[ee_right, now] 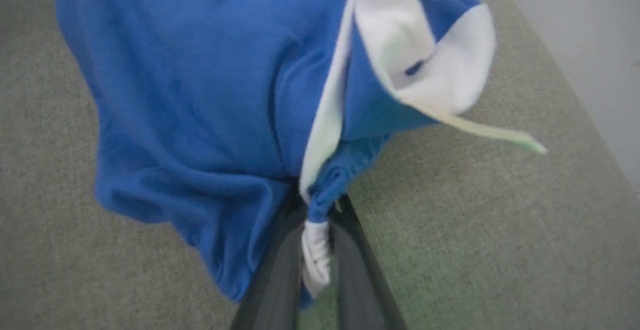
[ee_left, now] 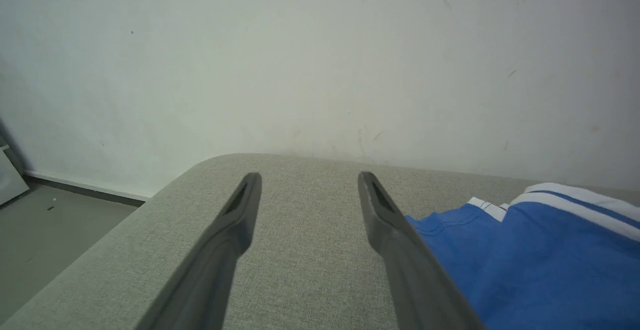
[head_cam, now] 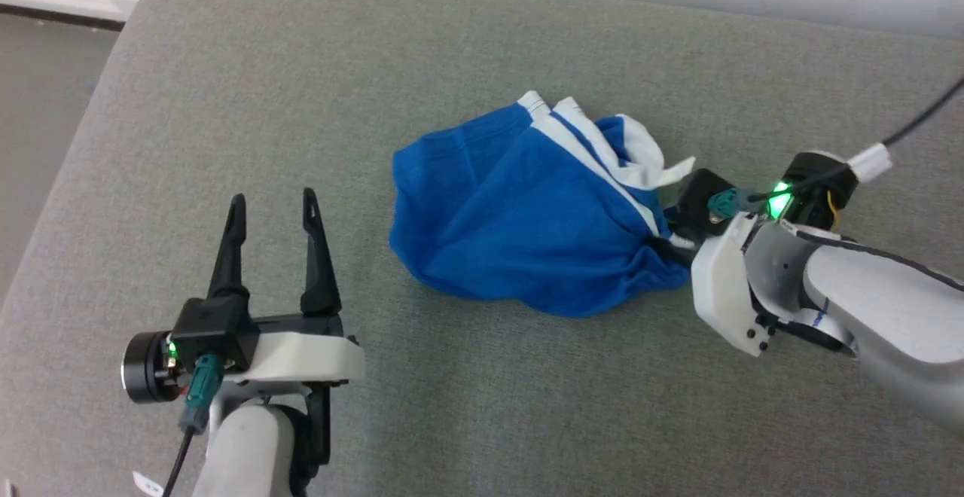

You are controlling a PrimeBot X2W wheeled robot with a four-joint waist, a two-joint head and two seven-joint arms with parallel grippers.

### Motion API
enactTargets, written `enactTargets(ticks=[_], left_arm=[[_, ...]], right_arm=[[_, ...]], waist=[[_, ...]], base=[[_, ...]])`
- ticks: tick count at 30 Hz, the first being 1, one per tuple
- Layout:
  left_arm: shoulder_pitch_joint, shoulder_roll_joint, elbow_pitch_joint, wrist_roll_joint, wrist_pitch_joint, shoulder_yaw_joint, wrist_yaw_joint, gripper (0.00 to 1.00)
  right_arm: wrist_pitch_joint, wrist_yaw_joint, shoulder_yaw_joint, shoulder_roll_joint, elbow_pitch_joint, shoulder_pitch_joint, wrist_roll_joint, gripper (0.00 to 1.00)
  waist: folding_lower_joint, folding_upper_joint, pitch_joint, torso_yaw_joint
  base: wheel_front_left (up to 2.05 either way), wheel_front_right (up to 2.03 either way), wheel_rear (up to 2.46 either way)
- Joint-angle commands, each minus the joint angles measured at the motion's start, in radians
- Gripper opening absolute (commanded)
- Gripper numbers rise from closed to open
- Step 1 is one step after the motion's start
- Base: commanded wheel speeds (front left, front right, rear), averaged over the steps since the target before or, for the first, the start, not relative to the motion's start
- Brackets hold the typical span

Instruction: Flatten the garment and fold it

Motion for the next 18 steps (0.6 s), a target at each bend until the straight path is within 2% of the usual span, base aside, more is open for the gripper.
enactTargets(ticks=[1, 6, 11, 15, 18], left_arm=[[0.007, -0.003, 0.005, 0.015, -0.004, 0.018, -0.012, 1.00], [0.042, -0.003, 0.010, 0.039, -0.005, 0.060, -0.032, 1.00], [0.078, -0.005, 0.014, 0.050, -0.005, 0.082, -0.053, 1.00], [0.108, -0.009, 0.013, 0.054, -0.005, 0.094, -0.059, 1.00], [0.137, -0.012, 0.008, 0.057, -0.005, 0.099, -0.058, 1.00]], right_arm=[[-0.060, -0.002, 0.006, -0.009, 0.004, -0.020, -0.026, 0.00], [-0.242, -0.002, 0.006, -0.057, -0.022, -0.099, -0.113, 0.00], [-0.326, -0.002, 0.006, -0.142, -0.079, -0.107, -0.179, 0.00], [-0.338, -0.002, -0.010, -0.225, -0.143, -0.009, -0.270, 0.00], [-0.330, -0.002, -0.044, -0.263, -0.181, 0.149, -0.297, 0.00]], waist=[[-0.0002, 0.0000, -0.054, -0.055], [-0.0002, 0.0000, -0.132, -0.137], [-0.0002, 0.0000, -0.194, -0.213], [-0.0002, 0.0000, -0.229, -0.262], [-0.0002, 0.0000, -0.250, -0.292]], base=[[0.00, 0.00, 0.00], [0.00, 0.00, 0.00], [0.00, 0.00, 0.00], [0.00, 0.00, 0.00], [0.00, 0.00, 0.00]])
